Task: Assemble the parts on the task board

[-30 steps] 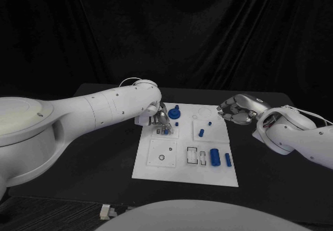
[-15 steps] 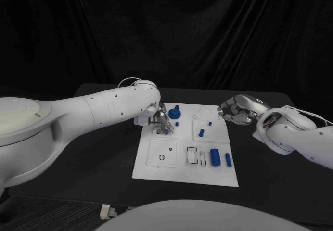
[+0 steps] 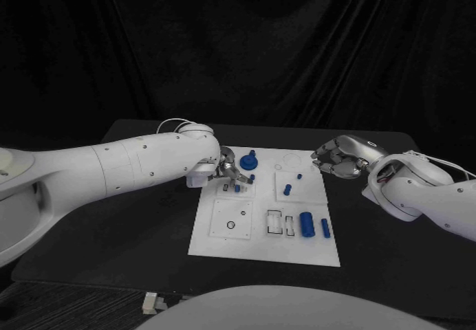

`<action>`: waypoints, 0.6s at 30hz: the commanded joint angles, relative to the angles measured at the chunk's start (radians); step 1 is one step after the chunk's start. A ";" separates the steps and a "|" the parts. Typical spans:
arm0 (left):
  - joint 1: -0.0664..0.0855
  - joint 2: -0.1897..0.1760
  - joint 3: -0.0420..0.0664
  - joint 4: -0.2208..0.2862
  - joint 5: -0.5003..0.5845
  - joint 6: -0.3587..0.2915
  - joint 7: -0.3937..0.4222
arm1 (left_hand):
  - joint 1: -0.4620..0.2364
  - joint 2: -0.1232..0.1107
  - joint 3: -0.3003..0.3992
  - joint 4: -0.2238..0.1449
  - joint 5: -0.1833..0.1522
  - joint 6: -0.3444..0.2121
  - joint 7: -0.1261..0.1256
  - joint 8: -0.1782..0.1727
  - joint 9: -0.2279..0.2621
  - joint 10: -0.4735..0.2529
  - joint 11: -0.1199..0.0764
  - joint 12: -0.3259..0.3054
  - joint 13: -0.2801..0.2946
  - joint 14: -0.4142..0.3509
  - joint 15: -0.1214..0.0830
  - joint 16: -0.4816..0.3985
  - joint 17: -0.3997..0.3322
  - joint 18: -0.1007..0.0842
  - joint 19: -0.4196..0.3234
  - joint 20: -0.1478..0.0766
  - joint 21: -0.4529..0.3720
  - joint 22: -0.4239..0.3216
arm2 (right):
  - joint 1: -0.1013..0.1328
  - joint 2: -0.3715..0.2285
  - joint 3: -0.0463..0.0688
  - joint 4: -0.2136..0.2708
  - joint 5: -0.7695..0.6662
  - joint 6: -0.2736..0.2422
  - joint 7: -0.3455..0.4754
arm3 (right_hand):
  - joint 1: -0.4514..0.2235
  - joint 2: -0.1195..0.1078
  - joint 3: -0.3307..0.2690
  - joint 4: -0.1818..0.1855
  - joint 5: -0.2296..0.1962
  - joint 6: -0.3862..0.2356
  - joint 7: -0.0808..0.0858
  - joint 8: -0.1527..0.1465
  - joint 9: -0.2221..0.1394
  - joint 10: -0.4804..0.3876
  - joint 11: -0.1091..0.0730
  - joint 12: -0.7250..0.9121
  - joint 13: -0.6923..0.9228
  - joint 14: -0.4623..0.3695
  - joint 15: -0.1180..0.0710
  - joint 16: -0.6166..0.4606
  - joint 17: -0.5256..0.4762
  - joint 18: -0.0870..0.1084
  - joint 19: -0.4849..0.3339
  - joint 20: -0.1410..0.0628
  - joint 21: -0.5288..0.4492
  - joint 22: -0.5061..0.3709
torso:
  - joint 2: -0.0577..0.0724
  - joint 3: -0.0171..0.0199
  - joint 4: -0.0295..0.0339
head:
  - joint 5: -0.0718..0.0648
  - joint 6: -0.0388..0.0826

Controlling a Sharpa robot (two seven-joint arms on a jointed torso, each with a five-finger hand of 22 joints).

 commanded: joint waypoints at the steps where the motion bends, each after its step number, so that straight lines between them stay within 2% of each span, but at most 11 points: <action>1: 0.016 -0.035 0.001 0.068 -0.056 -0.142 0.026 | 0.012 0.014 -0.017 0.000 -0.002 -0.024 0.003 0.015 0.016 0.107 0.009 0.003 0.263 0.106 0.007 0.003 0.263 0.002 0.007 0.002 0.006 0.200 | -0.002 -0.004 0.001 0.002 -0.002 -0.001 -0.010 | 0.008 -0.002 0.008 0.001 0.005 0.003 0.004 0.001 -0.001 0.067 0.005 -0.002 0.192 0.024 0.009 -0.002 0.001 0.007 -0.003 0.002 -0.002 0.123 | 0.000 0.0000 0.0001 | -0.001 0.000; 6: 0.027 -0.094 0.001 0.160 -0.113 -0.211 0.039 | 0.039 0.023 -0.029 -0.003 0.014 -0.044 0.004 0.037 0.031 0.107 0.011 0.003 0.263 0.106 0.009 0.003 0.263 0.002 0.007 0.004 0.005 0.200 | -0.002 -0.008 0.001 0.004 -0.001 -0.006 -0.007 | 0.008 -0.002 0.009 0.000 0.005 0.003 0.004 0.001 -0.001 0.067 0.005 -0.002 0.193 0.024 0.009 -0.001 0.002 0.007 -0.004 0.002 -0.003 0.122 | -0.001 0.0000 0.0006 | -0.003 0.000; 8: 0.029 -0.113 0.001 0.189 -0.137 -0.240 0.044 | 0.051 0.024 -0.036 -0.002 0.029 -0.049 0.004 0.048 0.036 0.107 0.011 0.003 0.263 0.106 0.009 0.003 0.263 0.003 0.005 0.004 0.002 0.199 | -0.002 -0.009 0.001 0.004 -0.001 -0.007 -0.007 | 0.008 -0.002 0.009 0.000 0.005 0.003 0.004 0.001 -0.001 0.067 0.005 -0.002 0.193 0.024 0.009 -0.001 0.002 0.007 -0.004 0.002 -0.003 0.122 | -0.001 0.0001 -0.0004 | -0.001 0.000; 11: 0.029 -0.135 0.001 0.221 -0.184 -0.276 0.047 | 0.075 0.026 -0.048 -0.002 0.073 -0.056 0.004 0.067 0.042 0.107 0.011 0.003 0.263 0.106 0.010 0.003 0.263 0.003 0.006 0.005 0.003 0.199 | -0.002 -0.011 0.001 0.007 -0.001 -0.009 -0.006 | 0.008 -0.002 0.009 0.000 0.005 0.003 0.004 0.001 -0.001 0.067 0.005 -0.002 0.193 0.024 0.009 -0.001 0.002 0.007 -0.004 0.002 -0.003 0.122 | -0.002 0.0008 -0.0013 | 0.001 0.000; 14: 0.022 -0.154 0.001 0.247 -0.234 -0.326 0.055 | 0.086 0.026 -0.055 -0.002 0.094 -0.058 0.003 0.076 0.043 0.107 0.011 0.003 0.263 0.106 0.010 0.003 0.263 0.003 0.004 0.005 0.000 0.198 | -0.002 -0.013 0.001 0.010 -0.001 -0.011 -0.005 | 0.008 -0.002 0.009 0.000 0.005 0.002 0.004 0.000 -0.002 0.068 0.004 -0.002 0.194 0.024 0.009 -0.002 0.002 0.007 -0.003 0.002 -0.001 0.123 | -0.003 0.0021 -0.0017 | 0.007 0.000; 15: 0.019 -0.158 0.001 0.253 -0.245 -0.339 0.057 | 0.099 0.025 -0.057 -0.004 0.116 -0.058 0.002 0.082 0.043 0.107 0.010 0.003 0.263 0.106 0.009 0.003 0.263 0.003 0.004 0.005 0.001 0.199 | -0.002 -0.013 0.001 0.010 -0.001 -0.012 -0.004 | 0.008 -0.002 0.009 0.000 0.005 0.002 0.004 0.000 -0.002 0.068 0.004 -0.002 0.194 0.024 0.009 -0.002 0.002 0.007 -0.003 0.002 -0.001 0.123 | -0.002 0.0019 -0.0017 | 0.008 0.000; 16: 0.012 -0.165 0.001 0.263 -0.267 -0.361 0.061 | 0.118 0.025 -0.058 -0.006 0.154 -0.058 0.001 0.089 0.042 0.107 0.009 0.003 0.263 0.106 0.008 0.003 0.263 0.003 0.005 0.004 0.003 0.199 | -0.002 -0.013 0.001 0.011 -0.001 -0.013 -0.002 | 0.008 -0.002 0.009 0.000 0.005 0.002 0.004 0.000 -0.002 0.068 0.004 -0.002 0.194 0.024 0.009 -0.002 0.002 0.007 -0.003 0.002 -0.001 0.123 | -0.002 0.0021 -0.0018 | 0.008 0.000; 18: -0.002 -0.175 0.000 0.279 -0.310 -0.408 0.069 | 0.131 0.025 -0.060 -0.006 0.171 -0.058 0.000 0.094 0.040 0.107 0.008 0.003 0.263 0.106 0.008 0.003 0.263 0.003 0.006 0.004 0.004 0.200 | -0.002 -0.014 0.001 0.012 -0.001 -0.018 0.001 | 0.008 -0.002 0.009 0.000 0.005 0.002 0.004 0.000 -0.002 0.068 0.004 -0.002 0.194 0.024 0.009 -0.002 0.002 0.007 -0.003 0.002 -0.001 0.123 | -0.002 0.0020 -0.0011 | 0.007 0.000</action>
